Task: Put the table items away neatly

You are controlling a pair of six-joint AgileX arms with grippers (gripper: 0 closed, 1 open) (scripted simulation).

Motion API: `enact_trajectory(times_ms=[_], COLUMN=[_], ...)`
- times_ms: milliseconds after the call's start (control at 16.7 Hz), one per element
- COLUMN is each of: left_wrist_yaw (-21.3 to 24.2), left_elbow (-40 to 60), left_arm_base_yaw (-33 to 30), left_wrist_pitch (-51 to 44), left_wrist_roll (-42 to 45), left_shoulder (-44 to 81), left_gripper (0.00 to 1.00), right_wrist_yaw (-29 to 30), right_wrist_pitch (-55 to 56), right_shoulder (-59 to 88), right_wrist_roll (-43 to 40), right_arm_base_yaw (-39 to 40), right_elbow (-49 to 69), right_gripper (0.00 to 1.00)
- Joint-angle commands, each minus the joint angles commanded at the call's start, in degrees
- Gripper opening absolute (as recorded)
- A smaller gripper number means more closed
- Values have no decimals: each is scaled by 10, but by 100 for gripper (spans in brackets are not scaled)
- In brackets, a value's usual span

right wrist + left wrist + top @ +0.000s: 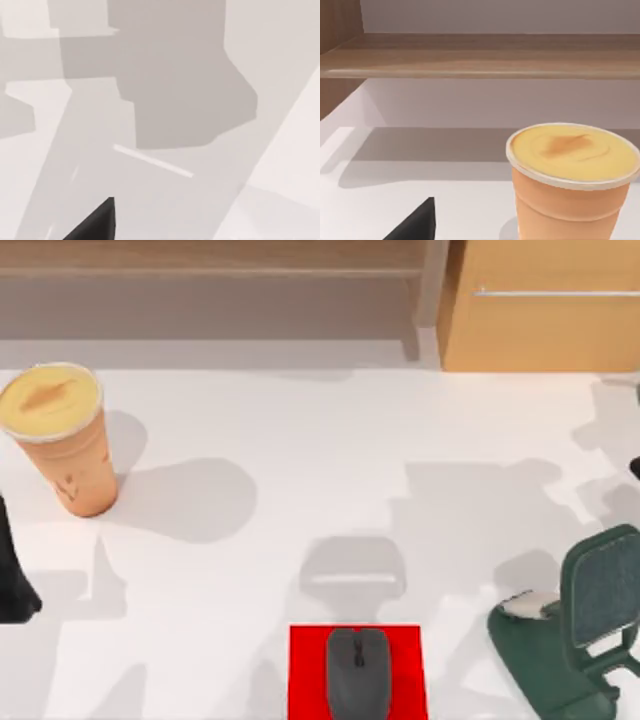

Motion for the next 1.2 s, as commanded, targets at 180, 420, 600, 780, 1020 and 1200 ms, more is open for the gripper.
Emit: enact_trajectory(times_ms=[180, 420, 600, 780, 1020, 1200], left_wrist_yaw=[0, 0, 0, 0, 0, 0], left_elbow=[0, 0, 0, 0, 0, 0], left_arm_base_yaw=[0, 0, 0, 0, 0, 0], left_wrist_pitch=[0, 0, 0, 0, 0, 0], left_wrist_roll=[0, 0, 0, 0, 0, 0], left_shoulder=[0, 0, 0, 0, 0, 0], left_gripper=[100, 100, 100, 100, 100, 100], right_wrist_yaw=[-14, -34, -46, -52, -53, -53], right_wrist_pitch=[-13, -30, -40, -45, -46, -43], right_shoulder=[-4, -8, -11, -12, -13, -9], right_wrist_roll=[-151, -317, -406, -459, -470, -469], right_arm_base_yaw=[-115, -237, -300, -335, -341, -339], right_elbow=[1, 2, 1, -1, -1, -1], right_gripper=[100, 100, 100, 100, 100, 100])
